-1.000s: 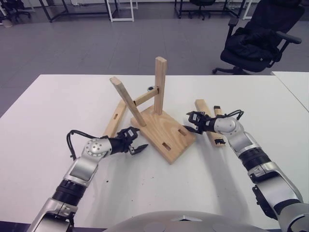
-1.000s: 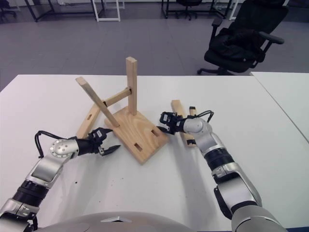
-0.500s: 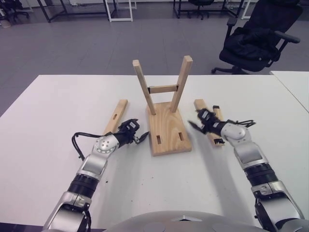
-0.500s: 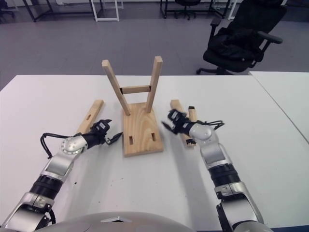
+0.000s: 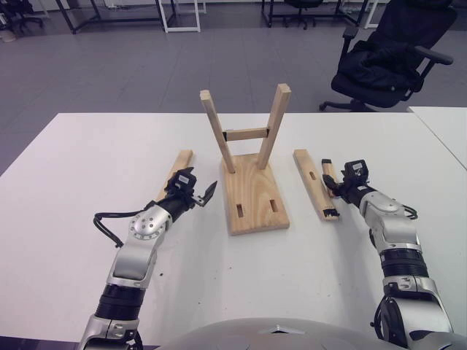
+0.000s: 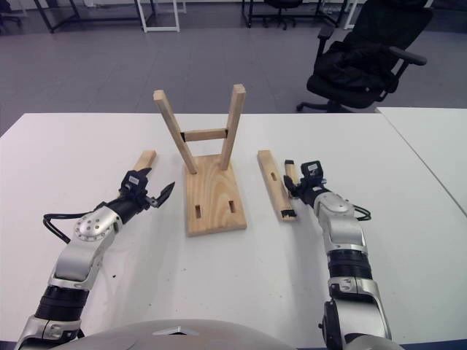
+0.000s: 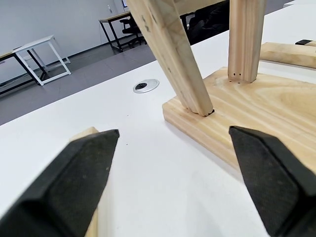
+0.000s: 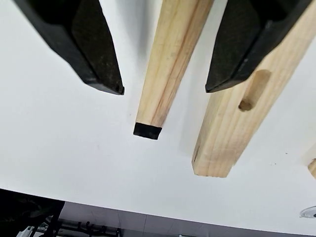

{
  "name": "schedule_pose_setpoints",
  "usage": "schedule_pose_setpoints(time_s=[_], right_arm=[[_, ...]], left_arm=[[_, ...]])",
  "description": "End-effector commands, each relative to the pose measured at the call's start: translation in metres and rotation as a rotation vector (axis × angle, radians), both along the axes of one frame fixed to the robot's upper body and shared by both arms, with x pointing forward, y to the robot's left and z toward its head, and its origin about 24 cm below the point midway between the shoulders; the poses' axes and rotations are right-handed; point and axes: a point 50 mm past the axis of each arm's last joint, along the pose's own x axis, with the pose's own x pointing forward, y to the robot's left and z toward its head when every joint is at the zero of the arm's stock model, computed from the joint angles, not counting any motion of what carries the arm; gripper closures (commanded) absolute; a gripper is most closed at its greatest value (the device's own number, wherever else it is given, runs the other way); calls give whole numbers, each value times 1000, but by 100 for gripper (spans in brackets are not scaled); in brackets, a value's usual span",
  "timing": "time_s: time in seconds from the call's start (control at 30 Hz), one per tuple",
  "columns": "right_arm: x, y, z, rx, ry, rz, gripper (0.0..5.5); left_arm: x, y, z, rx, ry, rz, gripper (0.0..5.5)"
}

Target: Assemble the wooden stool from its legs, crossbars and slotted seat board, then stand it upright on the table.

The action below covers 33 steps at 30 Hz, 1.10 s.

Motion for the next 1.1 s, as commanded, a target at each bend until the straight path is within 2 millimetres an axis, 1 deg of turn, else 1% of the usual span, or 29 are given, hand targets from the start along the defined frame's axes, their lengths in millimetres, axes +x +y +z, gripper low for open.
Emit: schedule_pose_setpoints(time_s=[0.03, 0.17, 0.27, 0.33, 0.37, 0.4, 0.43, 0.47, 0.5, 0.53, 0.57, 0.6, 0.63, 0.7, 0.73, 0.77, 0.8, 0.87, 0.9, 1.0, 1.1], right_arm=[[-5, 2, -13, 22, 72, -14, 241], [-10, -2, -22, 61, 133, -80, 314], [-13, -3, -25, 80, 140, -90, 367], [-13, -2, -27, 88, 145, -95, 410], [-13, -3, -27, 84, 144, -103, 419], [-11, -7, -23, 45, 101, -134, 420], [-5, -13, -14, -8, 24, -163, 420], [3, -17, 5, -17, -86, -198, 420], [11, -19, 30, -44, -224, -205, 420], [20, -14, 63, -103, -393, -160, 420], [24, 0, 97, -164, -564, -84, 420], [25, 15, 123, -212, -694, -8, 420], [23, 30, 142, -239, -792, 62, 420], [12, 75, 177, -284, -991, 279, 420], [5, 93, 190, -280, -1060, 368, 420], [-3, 108, 201, -231, -1109, 435, 420], [-10, 120, 210, -170, -1138, 490, 420], [-22, 139, 217, -105, -1152, 597, 420], [-26, 145, 215, -102, -1142, 647, 420], [-30, 156, 197, -140, -1061, 748, 420], [-29, 159, 194, -128, -1036, 764, 420]], left_arm=[[0, 4, -1, 28, 16, 16, 138], [-3, 2, 3, 30, 16, -5, 138], [-3, -9, 17, -22, -20, -52, 138], [-1, -18, 29, -85, -52, -79, 138], [0, -23, 37, -136, -69, -90, 138], [0, -29, 46, -196, -86, -108, 138], [0, -33, 56, -266, -103, -124, 138], [1, -37, 72, -399, -127, -141, 138], [3, -42, 96, -604, -170, -189, 138], [4, -43, 120, -806, -206, -260, 138], [6, -43, 141, -939, -236, -340, 138], [9, -43, 156, -1017, -247, -397, 138], [13, -41, 165, -1053, -246, -430, 138], [27, -40, 182, -1095, -228, -492, 138], [33, -40, 187, -1096, -217, -511, 138], [39, -41, 191, -1089, -205, -522, 138], [42, -42, 193, -1088, -190, -527, 138], [44, -41, 192, -1099, -169, -535, 138], [43, -41, 191, -1100, -163, -537, 138], [33, -43, 190, -1081, -162, -588, 200], [30, -45, 189, -1064, -159, -606, 258]])
